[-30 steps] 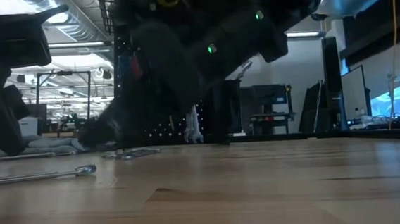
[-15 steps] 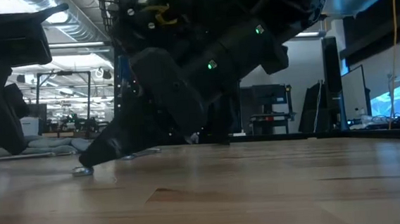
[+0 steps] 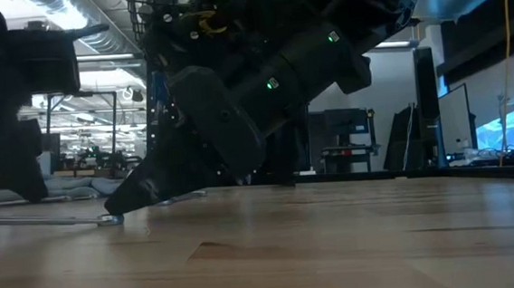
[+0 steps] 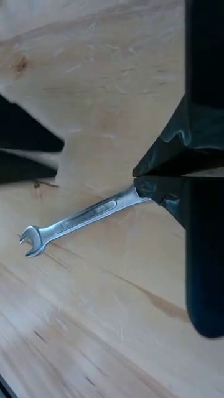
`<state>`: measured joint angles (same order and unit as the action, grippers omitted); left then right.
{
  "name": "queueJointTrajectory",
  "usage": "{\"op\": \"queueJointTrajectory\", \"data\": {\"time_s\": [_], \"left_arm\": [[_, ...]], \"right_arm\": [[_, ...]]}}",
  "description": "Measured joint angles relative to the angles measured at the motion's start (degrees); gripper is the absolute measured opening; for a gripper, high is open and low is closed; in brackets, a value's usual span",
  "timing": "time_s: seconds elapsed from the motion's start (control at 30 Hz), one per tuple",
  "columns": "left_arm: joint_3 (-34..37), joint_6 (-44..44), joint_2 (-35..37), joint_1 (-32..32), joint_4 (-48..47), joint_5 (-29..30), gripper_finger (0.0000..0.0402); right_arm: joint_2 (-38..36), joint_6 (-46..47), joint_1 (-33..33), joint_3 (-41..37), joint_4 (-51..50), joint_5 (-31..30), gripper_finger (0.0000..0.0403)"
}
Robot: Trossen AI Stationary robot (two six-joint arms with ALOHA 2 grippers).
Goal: Hang tools onto peg board
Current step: Hang the wrench on the pegboard
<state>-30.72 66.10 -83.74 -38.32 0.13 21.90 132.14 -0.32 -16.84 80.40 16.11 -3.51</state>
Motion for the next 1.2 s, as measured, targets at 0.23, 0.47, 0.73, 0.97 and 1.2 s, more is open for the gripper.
{"op": "queueJointTrajectory", "data": {"time_s": [0.23, 0.47, 0.73, 0.97, 1.2], "left_arm": [[-0.11, -6.06, -0.23, -0.4, 9.42, -5.0, 0.0195], [-4.94, -7.1, -5.47, -2.06, 0.61, -4.93, 0.0213], [-9.36, -3.38, -12.33, -2.1, -5.06, -3.85, 0.0214], [-9.87, -4.04, -13.6, -2.19, -8.2, -3.37, 0.0186], [-9.6, -12.07, -13.73, -2.45, -9.66, -1.37, 0.0074]], "right_arm": [[0.0, -0.06, 0.0, -0.07, -0.04, -0.13, 0.0003], [0.02, -0.15, 0.08, -0.12, -0.04, -0.9, 0.0004], [0.11, -0.16, 0.48, -0.15, -0.01, -1.01, 0.0005], [0.11, -0.15, 0.48, -0.19, 0.25, -1.07, 0.0003], [0.13, -0.15, 0.46, -0.22, 0.58, -1.53, 0.0008]]}}
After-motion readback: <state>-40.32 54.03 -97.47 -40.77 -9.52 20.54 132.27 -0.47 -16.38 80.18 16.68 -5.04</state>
